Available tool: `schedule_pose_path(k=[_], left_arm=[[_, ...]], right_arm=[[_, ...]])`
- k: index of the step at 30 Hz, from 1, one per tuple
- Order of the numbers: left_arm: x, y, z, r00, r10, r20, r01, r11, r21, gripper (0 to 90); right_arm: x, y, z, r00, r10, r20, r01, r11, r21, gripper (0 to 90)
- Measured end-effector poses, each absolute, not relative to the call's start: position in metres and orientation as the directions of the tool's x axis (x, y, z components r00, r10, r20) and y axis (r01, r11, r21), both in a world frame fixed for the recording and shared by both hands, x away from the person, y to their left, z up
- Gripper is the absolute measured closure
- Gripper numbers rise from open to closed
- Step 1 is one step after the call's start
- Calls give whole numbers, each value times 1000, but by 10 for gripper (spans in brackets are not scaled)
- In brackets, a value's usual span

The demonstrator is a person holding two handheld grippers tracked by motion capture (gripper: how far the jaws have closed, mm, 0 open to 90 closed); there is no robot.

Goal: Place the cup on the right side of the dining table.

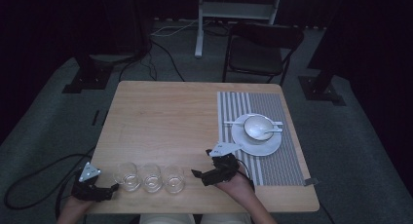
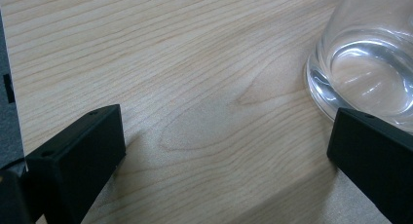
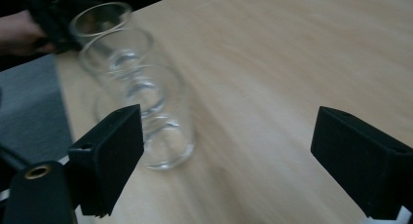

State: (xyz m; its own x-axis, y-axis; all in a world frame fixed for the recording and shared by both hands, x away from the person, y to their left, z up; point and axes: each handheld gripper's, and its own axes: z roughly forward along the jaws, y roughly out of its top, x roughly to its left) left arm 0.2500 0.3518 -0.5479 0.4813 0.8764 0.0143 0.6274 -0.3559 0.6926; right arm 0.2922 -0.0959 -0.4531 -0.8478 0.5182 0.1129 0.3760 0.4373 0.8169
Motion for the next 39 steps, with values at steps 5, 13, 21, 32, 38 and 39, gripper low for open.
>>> schedule_pose_path(k=[5, 13, 21, 32, 38, 39], left_arm=[[250, 352, -548, 483, 875, 14, 627, -357, 693, 7], [250, 352, -548, 485, 874, 14, 626, -358, 693, 7], [250, 352, -548, 486, 874, 14, 626, -359, 693, 7], [250, 352, -548, 488, 873, 13, 625, -360, 693, 7], [250, 352, -548, 489, 872, 14, 625, -361, 692, 7], [250, 352, -548, 489, 872, 14, 625, -361, 692, 7]], right_arm=[[292, -81, -461, -864, 485, 133, 380, 456, 805, 114], [289, -57, -475, -893, 422, 157, 375, 503, 779, 114], [287, -39, -489, -905, 392, 164, 370, 537, 759, 113], [284, -22, -496, -918, 366, 153, 347, 557, 754, 114], [284, -15, -501, -917, 372, 144, 347, 563, 750, 114], [284, -15, -501, -917, 372, 144, 347, 563, 750, 114]])
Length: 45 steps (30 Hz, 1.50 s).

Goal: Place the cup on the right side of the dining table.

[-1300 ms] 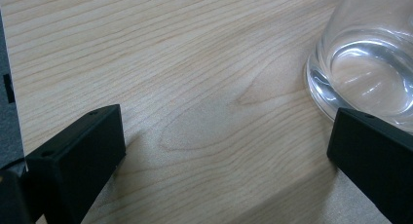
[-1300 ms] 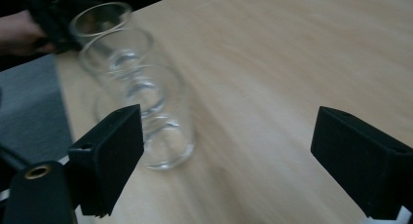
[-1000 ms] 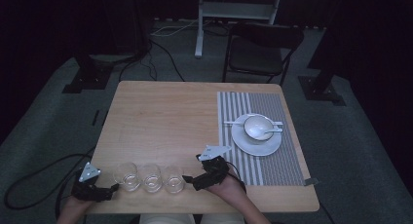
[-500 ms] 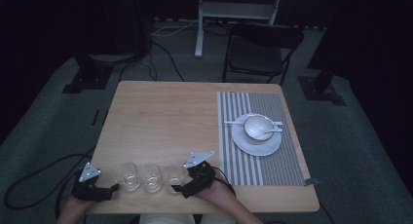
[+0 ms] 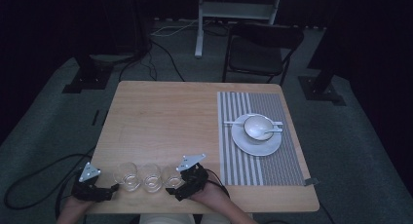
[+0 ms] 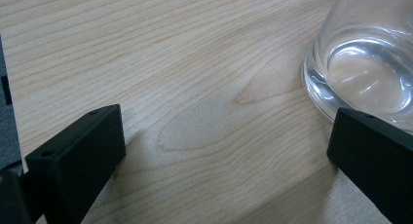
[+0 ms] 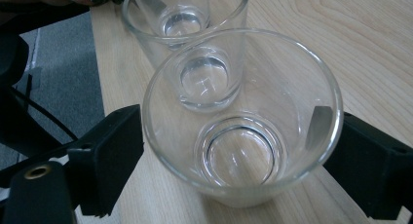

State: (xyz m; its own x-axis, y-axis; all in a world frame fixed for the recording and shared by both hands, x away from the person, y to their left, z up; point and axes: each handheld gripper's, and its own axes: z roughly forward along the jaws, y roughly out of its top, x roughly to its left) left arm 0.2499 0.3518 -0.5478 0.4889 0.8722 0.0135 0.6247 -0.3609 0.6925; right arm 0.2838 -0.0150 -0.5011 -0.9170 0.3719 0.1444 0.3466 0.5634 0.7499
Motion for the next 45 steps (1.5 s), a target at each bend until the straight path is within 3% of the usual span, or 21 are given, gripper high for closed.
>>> schedule_pose_path(k=[14, 45], left_arm=[[250, 352, -548, 490, 872, 13, 624, -361, 693, 7], [250, 352, -548, 491, 871, 12, 624, -361, 693, 7]], right_arm=[[279, 1, -513, -906, 422, 35, 313, 612, 727, 196], [295, -18, -483, -895, 444, 35, 327, 601, 729, 197]])
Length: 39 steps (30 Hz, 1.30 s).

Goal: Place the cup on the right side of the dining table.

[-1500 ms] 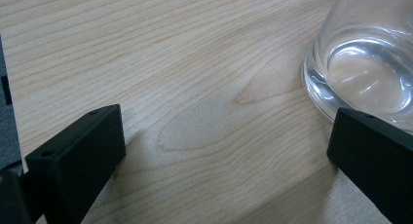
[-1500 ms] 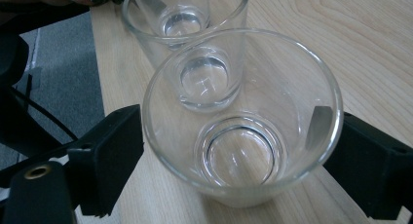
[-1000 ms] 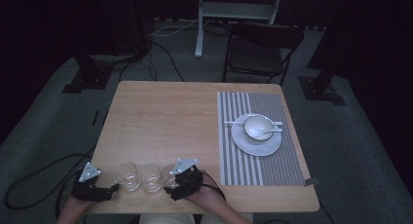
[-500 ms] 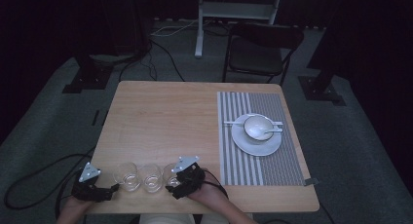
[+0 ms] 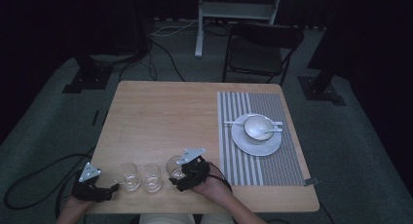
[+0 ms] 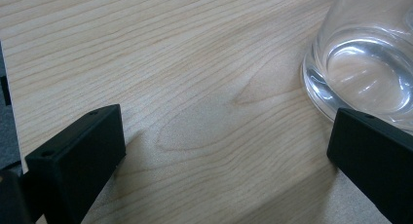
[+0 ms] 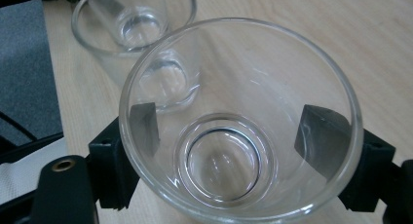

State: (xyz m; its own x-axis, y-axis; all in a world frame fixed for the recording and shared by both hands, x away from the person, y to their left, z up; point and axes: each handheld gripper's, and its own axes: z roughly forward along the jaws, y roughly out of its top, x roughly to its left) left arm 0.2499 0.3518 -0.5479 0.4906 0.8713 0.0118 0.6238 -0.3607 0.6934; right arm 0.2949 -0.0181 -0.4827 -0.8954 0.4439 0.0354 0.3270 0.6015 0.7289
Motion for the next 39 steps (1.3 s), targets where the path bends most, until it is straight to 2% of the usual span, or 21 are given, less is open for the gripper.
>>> schedule_pose_path(k=[21, 33, 39], left_arm=[[250, 352, -548, 492, 870, 14, 623, -363, 693, 7], [250, 352, -548, 491, 871, 13, 624, -362, 693, 7], [250, 352, -548, 492, 870, 13, 623, -363, 693, 7]], right_arm=[[335, -48, -426, -844, 537, -19, 317, 526, 789, 197], [380, -75, -397, -768, 638, -59, 345, 489, 801, 197], [403, -89, -385, -728, 684, -43, 381, 455, 805, 197]])
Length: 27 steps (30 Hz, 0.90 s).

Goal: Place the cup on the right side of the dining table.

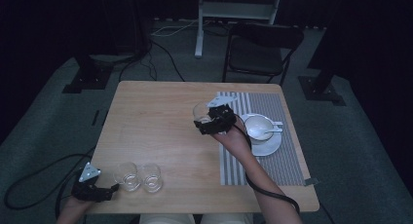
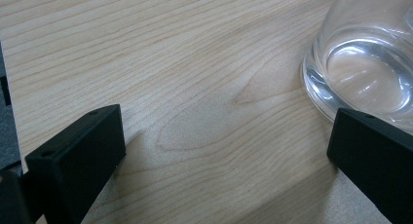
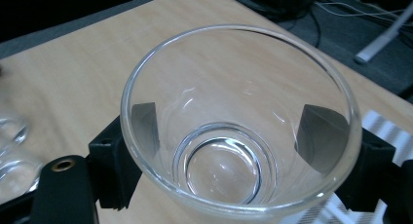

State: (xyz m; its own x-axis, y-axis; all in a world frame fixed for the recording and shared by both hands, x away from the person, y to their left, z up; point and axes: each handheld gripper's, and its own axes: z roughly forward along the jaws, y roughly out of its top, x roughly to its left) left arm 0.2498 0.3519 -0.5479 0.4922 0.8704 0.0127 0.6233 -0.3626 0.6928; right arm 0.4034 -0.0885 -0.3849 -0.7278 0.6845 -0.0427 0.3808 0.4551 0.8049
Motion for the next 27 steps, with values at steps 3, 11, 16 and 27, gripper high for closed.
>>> schedule_pose_path(k=[3, 11, 16, 27], left_arm=[[250, 352, -548, 492, 870, 12, 623, -362, 694, 8], [250, 352, -548, 492, 870, 12, 623, -362, 693, 7], [250, 352, -548, 491, 871, 11, 623, -360, 694, 7], [250, 352, -548, 491, 871, 12, 623, -361, 694, 7]], right_arm=[[417, -98, -378, -710, 704, -27, 402, 437, 805, 197], [453, -122, -363, -629, 777, -20, 443, 380, 812, 197], [476, -140, -360, -572, 820, 5, 480, 330, 813, 197], [528, -185, -380, -397, 917, 47, 612, 226, 758, 197]])
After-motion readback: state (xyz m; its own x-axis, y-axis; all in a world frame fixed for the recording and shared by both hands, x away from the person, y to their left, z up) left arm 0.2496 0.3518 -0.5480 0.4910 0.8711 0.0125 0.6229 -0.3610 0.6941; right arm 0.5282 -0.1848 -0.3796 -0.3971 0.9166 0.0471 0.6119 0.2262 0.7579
